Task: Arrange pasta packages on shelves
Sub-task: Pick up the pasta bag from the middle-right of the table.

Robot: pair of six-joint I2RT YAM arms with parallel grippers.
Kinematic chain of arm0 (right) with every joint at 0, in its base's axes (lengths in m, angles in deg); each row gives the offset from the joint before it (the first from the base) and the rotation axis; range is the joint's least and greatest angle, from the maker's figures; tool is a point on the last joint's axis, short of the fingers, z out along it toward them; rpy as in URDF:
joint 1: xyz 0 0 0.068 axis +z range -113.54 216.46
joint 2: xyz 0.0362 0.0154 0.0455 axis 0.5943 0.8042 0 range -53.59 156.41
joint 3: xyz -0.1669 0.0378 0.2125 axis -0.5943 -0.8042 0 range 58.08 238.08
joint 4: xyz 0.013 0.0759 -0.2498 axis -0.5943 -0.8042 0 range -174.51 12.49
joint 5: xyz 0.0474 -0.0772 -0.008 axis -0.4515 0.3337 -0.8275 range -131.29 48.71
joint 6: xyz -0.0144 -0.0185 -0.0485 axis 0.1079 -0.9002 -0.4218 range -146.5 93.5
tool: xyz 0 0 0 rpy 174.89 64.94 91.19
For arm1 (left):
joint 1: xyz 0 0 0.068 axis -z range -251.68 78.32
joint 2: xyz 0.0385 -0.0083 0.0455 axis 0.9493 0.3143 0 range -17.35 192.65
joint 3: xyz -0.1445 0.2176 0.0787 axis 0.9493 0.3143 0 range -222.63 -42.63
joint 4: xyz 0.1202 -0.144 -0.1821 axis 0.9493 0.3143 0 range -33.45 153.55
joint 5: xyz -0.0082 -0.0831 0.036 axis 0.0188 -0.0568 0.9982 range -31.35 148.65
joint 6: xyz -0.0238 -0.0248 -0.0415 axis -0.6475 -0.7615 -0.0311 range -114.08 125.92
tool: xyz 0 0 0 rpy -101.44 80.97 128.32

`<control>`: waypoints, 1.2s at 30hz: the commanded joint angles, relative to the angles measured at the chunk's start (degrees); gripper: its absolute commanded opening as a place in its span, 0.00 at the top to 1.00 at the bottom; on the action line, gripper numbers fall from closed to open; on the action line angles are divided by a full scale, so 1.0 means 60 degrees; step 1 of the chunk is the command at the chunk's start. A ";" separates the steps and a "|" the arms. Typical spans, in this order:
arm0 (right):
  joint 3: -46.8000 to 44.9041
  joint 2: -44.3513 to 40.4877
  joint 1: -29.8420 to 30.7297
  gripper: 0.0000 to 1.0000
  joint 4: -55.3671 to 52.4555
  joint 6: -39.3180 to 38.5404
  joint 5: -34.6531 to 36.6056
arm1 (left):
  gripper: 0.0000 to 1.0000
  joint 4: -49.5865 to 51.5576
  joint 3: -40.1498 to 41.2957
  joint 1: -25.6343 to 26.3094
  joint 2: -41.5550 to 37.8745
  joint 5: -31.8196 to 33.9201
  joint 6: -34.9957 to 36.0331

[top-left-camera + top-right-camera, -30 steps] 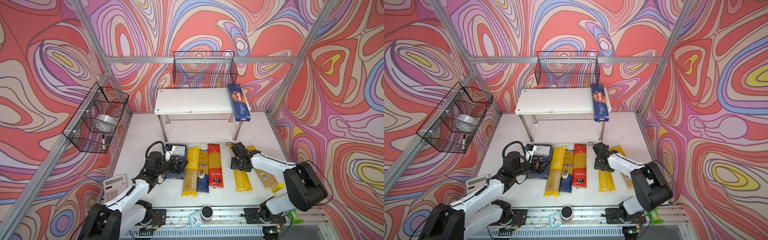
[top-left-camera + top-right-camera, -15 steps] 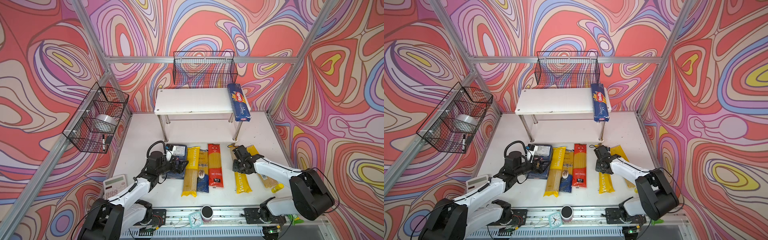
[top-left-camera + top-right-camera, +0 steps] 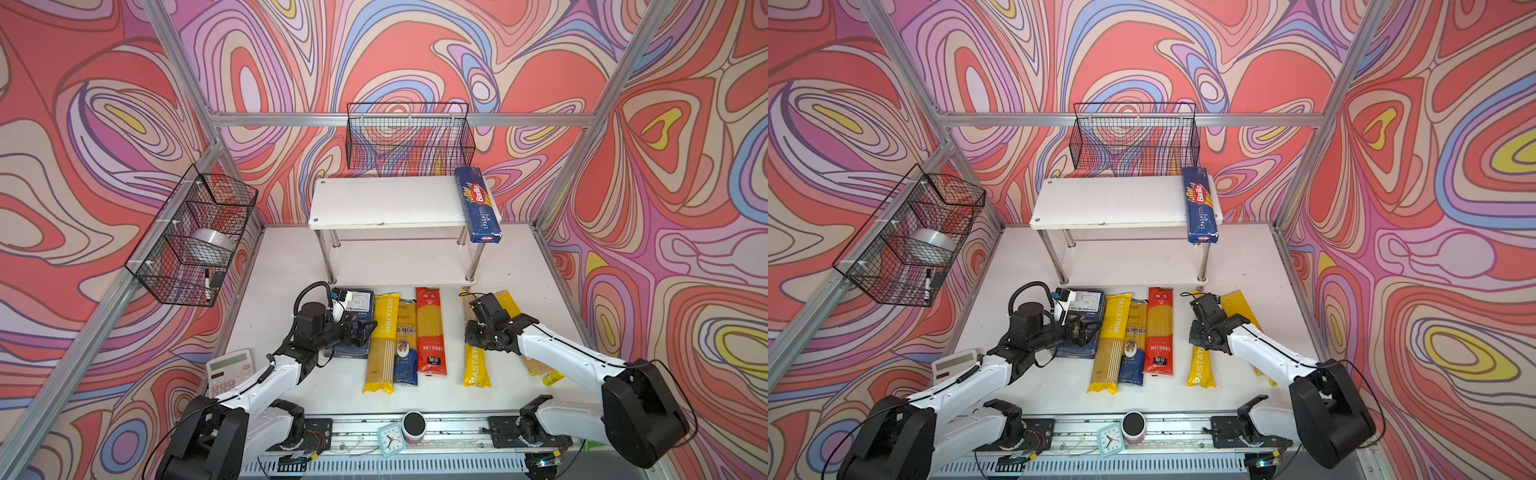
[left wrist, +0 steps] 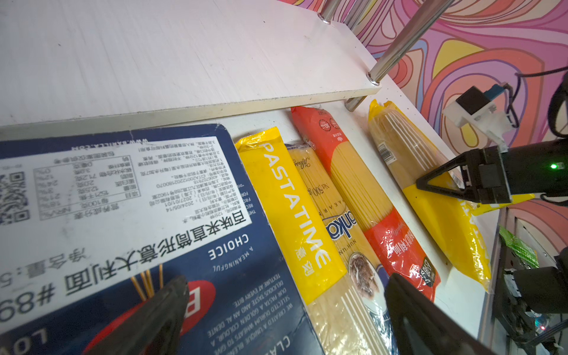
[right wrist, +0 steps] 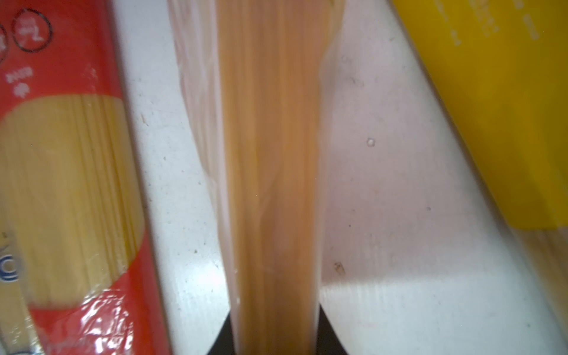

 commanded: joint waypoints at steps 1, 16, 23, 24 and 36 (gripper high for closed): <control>0.0070 -0.0472 0.0062 0.81 0.0137 0.0045 0.0083 | 0.00 0.0025 -0.0183 0.0072 0.0054 0.0117 0.0043; 0.0533 -0.2720 0.0143 0.82 0.0005 -0.0187 -0.2168 | 0.00 0.0235 -0.0197 0.0074 -0.0278 0.0148 0.0087; 0.0983 -0.2854 0.0629 0.84 0.0069 -0.0243 -0.2712 | 0.00 0.0296 -0.0134 0.0100 -0.0436 0.0338 0.0177; 0.1166 -0.2827 0.0748 0.84 -0.0043 -0.0287 -0.2694 | 0.00 0.0292 -0.0151 0.0099 -0.0394 0.0331 0.0175; 0.2728 -0.2722 0.2088 0.84 -0.0515 -0.0899 -0.2356 | 0.00 0.0305 -0.0227 0.0133 -0.0170 0.0349 0.0234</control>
